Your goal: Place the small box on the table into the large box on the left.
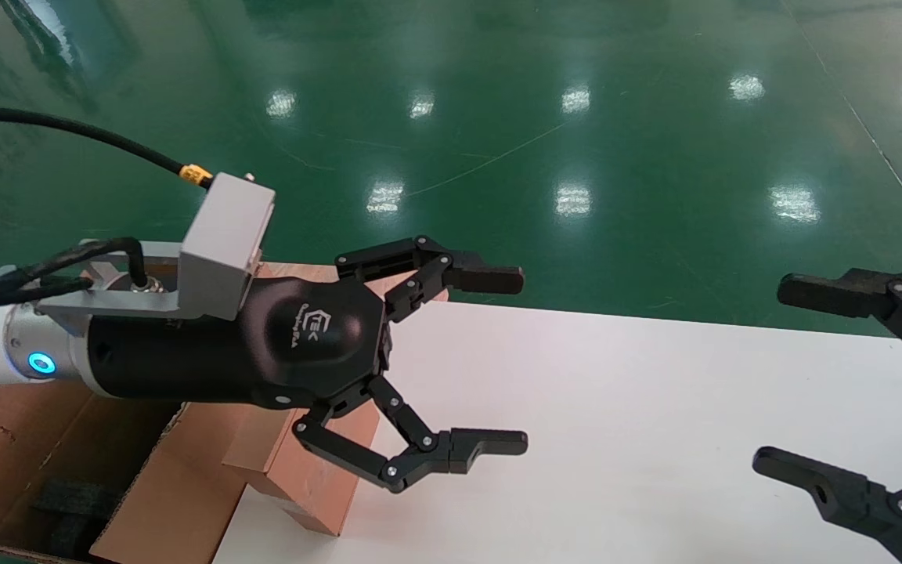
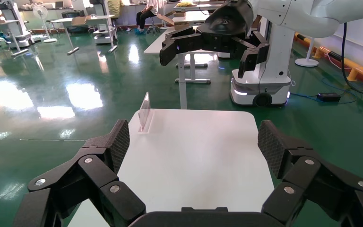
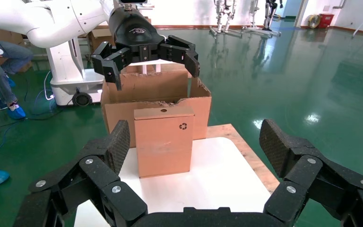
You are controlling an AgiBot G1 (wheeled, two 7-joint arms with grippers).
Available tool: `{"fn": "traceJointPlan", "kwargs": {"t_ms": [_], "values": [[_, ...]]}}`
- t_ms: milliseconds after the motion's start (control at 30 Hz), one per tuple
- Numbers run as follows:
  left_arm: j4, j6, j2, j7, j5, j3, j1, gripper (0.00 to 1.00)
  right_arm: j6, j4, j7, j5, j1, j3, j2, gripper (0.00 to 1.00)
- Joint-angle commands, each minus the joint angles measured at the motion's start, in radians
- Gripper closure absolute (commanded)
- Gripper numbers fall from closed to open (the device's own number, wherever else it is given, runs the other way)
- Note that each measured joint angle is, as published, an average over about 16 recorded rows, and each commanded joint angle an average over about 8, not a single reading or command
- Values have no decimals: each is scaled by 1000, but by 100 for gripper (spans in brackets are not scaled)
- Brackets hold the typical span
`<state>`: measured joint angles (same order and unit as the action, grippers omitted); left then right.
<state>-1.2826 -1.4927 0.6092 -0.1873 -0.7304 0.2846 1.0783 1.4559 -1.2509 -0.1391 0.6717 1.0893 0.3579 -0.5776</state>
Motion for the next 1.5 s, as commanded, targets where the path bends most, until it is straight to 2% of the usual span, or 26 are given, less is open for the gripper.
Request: {"fn": "traceJointPlan", "kwargs": {"t_ms": [33, 267, 467, 733, 1067, 1333, 1500], "values": [[0, 0, 0, 0, 0, 0, 0, 0, 0, 0, 0, 0, 0, 0, 0, 100], [0, 5, -1, -7, -12, 5, 5, 0, 0, 0, 0, 0, 0, 0, 0, 100], [-5, 33, -12, -74, -98, 42, 60, 0, 0, 0, 0, 0, 0, 0, 0, 100], [-40, 51, -23, -216, -297, 121, 210, 0, 0, 0, 0, 0, 0, 0, 0, 100], [-58, -71, -27, -436, -582, 273, 499, 0, 0, 0, 0, 0, 0, 0, 0, 100], [-59, -97, -74, -518, -661, 414, 638, 0, 0, 0, 0, 0, 0, 0, 0, 100], [-55, -92, -82, -524, -672, 440, 661, 0, 0, 0, 0, -1, 0, 0, 0, 100]]}}
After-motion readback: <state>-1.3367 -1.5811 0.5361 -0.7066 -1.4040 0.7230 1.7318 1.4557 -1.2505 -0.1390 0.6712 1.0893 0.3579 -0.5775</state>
